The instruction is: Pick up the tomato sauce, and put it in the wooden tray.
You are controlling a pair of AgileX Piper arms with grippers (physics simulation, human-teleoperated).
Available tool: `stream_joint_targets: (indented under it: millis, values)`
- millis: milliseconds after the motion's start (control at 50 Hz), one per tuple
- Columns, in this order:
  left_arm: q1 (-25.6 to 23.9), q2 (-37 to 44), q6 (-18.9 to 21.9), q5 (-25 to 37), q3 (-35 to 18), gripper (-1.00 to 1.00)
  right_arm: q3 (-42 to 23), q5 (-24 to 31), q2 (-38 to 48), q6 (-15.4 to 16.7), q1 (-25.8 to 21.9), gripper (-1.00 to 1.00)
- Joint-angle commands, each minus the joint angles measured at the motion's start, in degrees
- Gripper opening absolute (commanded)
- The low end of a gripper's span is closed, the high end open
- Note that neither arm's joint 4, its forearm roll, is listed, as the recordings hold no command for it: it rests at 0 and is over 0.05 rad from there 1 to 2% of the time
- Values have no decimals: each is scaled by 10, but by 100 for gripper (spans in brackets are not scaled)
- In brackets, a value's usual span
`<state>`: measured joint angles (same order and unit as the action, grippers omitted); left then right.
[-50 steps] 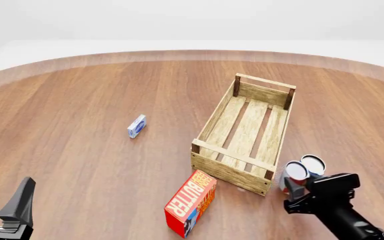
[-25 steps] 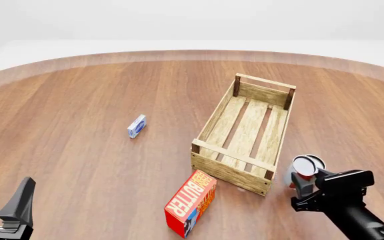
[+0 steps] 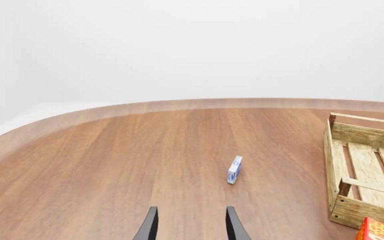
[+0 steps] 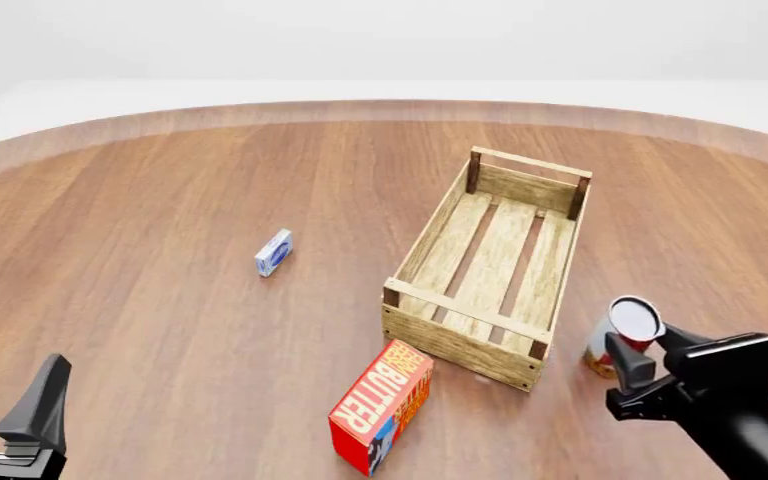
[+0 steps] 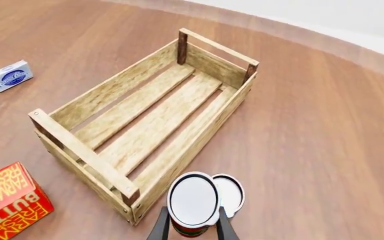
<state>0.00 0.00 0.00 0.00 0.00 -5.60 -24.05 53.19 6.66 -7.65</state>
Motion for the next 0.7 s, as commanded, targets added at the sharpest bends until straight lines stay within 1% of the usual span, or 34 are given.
stream_joint_targets:
  millis: [20,100,180,220,260,400,700]
  values:
    - [0,0,0,0,0,100,-19,86,-93,-4,7,-100]
    - [0,0,0,0,0,100,-19,94,-103,-5,7,-100]
    - [0,0,0,0,0,100,-24,118,-131,-6,10,-100]
    - [0,0,0,0,0,100,-24,121,-134,-8,11,-100]
    - [0,0,0,0,0,100,-29,138,-152,-10,11,-100]
    - [0,0,0,0,0,100,-39,165,-182,-6,18,-100]
    - [0,0,0,0,0,100,-56,199,-214,-3,18,-100]
